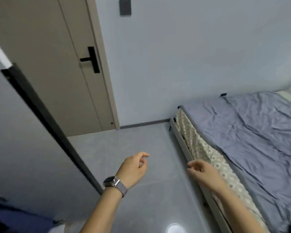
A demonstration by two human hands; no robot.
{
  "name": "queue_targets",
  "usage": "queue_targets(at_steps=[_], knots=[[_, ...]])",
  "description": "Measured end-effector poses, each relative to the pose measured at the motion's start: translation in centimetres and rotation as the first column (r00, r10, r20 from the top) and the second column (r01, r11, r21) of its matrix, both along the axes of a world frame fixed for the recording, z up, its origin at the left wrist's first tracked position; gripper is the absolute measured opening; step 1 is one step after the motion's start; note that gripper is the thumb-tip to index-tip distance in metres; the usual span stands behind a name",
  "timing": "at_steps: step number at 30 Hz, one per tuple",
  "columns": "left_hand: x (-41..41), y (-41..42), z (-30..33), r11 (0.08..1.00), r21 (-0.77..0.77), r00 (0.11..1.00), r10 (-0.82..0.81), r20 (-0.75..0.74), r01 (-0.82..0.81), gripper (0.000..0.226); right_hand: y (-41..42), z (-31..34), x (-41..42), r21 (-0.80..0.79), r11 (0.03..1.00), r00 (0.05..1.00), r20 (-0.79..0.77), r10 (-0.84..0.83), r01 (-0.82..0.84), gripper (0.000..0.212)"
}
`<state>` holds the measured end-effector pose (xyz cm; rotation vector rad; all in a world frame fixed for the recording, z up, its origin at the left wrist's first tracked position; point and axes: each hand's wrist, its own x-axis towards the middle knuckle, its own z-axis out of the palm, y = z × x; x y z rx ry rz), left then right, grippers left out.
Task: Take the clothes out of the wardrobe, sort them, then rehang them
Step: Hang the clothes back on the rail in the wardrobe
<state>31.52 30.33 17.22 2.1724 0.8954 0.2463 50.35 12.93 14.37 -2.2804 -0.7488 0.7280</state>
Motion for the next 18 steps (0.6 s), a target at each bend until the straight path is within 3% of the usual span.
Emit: queue_targets(at_steps=[4,7,12,18], knots=[[10.5,-5.4,-0.7,0.978,-0.022,0.978,-0.208,0.009,0.208,0.022,-9.7,-0.3,6.7,0.062,0.956,0.958,-0.003,-0.286,0.285,0.009],[17.2,-10.2,-1.1,0.92,-0.034,0.92,-0.391,0.014,0.391,0.021,-16.9,-0.6,9.5,0.082,0.866,0.87,-0.059,-0.489,0.493,0.009],[26.4,-17.5,-2.0,0.733,-0.051,0.734,-0.679,0.013,0.678,0.021,-26.4,-1.5,10.4,0.065,0.635,0.638,-0.129,-0.759,0.77,0.022],[35.2,-25.5,-3.2,0.484,-0.049,0.484,-0.875,0.005,0.874,0.024,-33.8,-2.0,9.9,0.056,0.352,0.357,-0.164,-0.92,0.934,0.025]])
